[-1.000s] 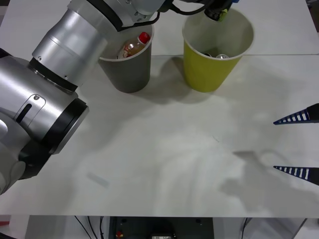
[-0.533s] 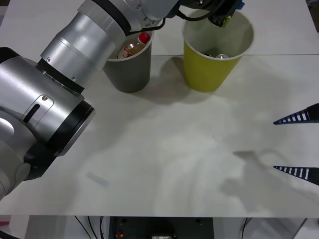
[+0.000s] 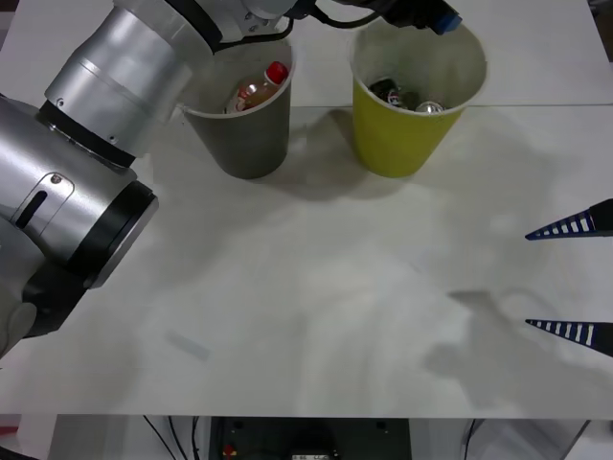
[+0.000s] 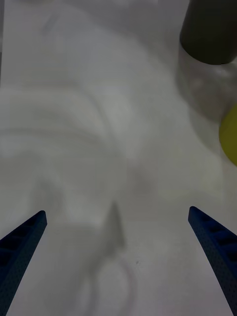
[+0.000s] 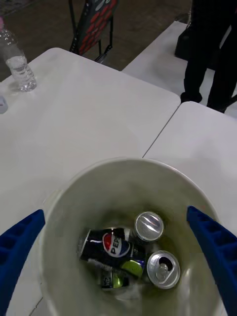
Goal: Put the can into the green bin and the plastic bottle into the gray bin
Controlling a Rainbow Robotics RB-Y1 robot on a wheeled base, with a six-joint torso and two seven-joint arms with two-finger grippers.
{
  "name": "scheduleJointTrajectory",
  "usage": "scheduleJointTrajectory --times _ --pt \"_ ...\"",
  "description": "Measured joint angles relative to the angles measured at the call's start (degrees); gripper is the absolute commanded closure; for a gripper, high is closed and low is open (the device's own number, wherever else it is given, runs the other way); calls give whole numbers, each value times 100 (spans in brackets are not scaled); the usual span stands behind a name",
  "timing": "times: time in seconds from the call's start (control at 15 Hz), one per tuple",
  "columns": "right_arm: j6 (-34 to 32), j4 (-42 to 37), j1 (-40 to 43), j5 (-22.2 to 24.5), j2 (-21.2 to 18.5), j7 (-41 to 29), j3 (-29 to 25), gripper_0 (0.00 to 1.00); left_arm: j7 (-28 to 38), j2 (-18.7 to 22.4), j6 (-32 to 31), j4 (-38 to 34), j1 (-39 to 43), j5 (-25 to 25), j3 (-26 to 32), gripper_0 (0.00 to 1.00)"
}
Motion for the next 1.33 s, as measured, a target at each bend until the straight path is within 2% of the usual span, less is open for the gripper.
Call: scheduleJointTrajectory --times 0.27,0.53,0.67,0.93,1.33 --pt "0 -1 0 0 0 0 0 0 15 820 -888 -1605 663 460 191 0" --pt "0 -1 0 0 0 0 0 0 -113 1448 -1461 -3415 1875 969 913 0" --pt "0 -1 0 0 0 0 0 0 -328 1712 -1572 -4078 2543 1331 1338 0" --pt "0 -1 0 0 0 0 0 0 -1162 2155 -1575 -4798 3689 1938 1903 0" --pt "0 0 0 0 0 0 0 0 -2830 2449 -1569 -5353 5290 2746 2696 0"
